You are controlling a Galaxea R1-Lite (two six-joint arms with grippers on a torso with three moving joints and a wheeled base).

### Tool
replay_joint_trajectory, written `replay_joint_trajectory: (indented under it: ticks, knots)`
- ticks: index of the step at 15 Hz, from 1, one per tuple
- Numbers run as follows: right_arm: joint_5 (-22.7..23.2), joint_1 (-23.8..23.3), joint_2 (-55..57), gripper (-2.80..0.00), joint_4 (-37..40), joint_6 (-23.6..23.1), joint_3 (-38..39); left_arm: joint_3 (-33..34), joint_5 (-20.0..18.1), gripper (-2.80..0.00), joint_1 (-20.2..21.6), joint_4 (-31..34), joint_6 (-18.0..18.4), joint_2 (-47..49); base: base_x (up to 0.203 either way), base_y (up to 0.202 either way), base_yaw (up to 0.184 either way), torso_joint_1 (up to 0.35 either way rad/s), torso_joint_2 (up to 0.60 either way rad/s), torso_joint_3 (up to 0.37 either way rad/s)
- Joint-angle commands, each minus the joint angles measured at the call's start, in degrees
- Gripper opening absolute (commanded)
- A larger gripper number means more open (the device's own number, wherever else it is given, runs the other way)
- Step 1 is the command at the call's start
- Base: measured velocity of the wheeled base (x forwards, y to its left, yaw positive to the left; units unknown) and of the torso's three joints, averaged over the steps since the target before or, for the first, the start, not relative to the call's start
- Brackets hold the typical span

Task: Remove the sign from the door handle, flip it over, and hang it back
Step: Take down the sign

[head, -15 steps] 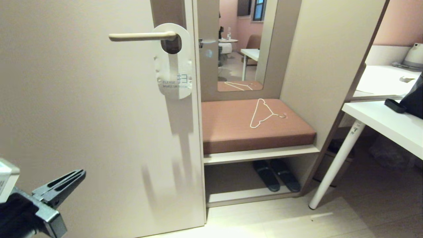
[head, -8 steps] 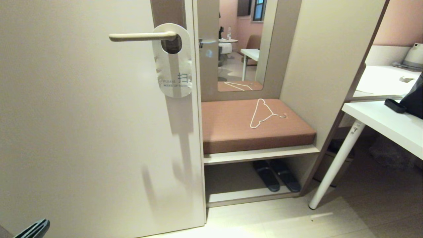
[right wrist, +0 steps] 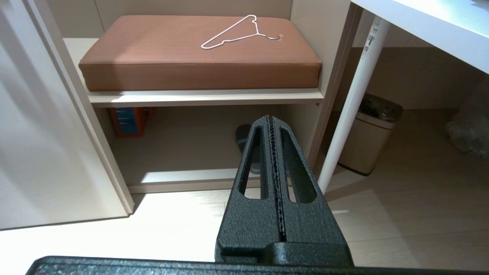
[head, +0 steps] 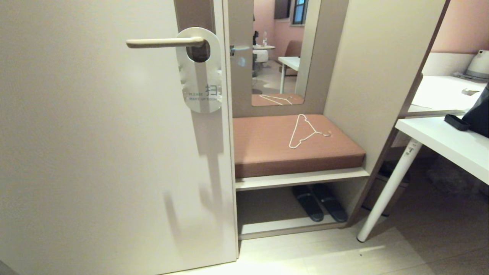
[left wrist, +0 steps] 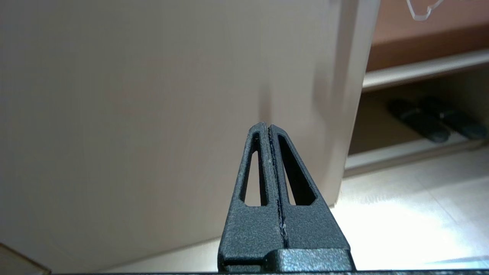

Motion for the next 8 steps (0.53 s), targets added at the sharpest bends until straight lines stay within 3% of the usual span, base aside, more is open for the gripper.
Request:
replay_joint_trajectory:
  ticks: [1,8]
  knots:
    - [0.01,0.04,-0.02,-2.80,-0.01,-0.01,0.00,0.00,0.02,-2.80,0.07,0.14,0.05,-5.16,0.000,0.000,0.000,0.000,0.00,0.000]
    - [0.01,0.04,-0.02,-2.80,-0.01,-0.01,0.00,0.00,0.06,-2.80,0.07,2.76,0.18,-5.76,0.000,0.000,0.000,0.000,0.00,0.000]
